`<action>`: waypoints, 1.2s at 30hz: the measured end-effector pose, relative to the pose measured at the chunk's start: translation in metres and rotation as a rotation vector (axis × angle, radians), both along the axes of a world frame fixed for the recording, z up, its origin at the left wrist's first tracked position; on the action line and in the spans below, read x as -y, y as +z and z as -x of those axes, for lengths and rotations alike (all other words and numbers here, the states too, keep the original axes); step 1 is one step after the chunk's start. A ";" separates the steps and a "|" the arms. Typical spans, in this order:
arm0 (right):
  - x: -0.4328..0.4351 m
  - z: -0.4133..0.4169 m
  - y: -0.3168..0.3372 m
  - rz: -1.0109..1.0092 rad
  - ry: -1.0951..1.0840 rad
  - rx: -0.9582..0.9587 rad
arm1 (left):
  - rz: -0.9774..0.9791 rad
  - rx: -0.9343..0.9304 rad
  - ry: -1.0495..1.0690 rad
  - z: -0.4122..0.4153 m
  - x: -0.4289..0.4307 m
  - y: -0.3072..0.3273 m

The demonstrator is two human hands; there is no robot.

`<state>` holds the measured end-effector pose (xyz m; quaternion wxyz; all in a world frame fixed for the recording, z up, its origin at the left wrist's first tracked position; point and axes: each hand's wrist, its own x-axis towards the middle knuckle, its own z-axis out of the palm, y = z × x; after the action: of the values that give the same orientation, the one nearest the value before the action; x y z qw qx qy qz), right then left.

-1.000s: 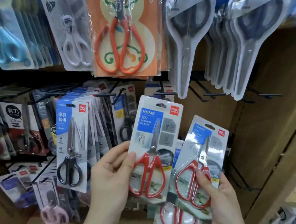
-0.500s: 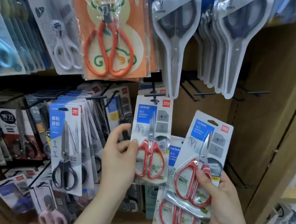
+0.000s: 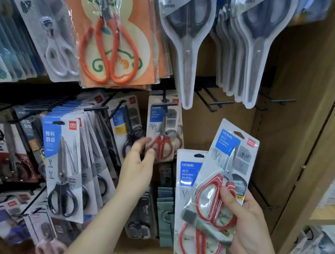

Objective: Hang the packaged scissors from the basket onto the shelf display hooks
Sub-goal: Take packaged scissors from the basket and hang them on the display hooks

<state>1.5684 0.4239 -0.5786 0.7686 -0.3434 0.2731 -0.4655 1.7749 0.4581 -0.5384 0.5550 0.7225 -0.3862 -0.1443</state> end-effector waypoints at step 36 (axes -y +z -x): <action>-0.006 0.007 0.008 0.253 -0.155 -0.310 | 0.264 -0.258 -0.055 0.029 -0.049 0.036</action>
<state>1.5618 0.4301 -0.5706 0.6300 -0.4828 0.3529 -0.4954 1.7455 0.5067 -0.5023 0.6859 0.6079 -0.3468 -0.1990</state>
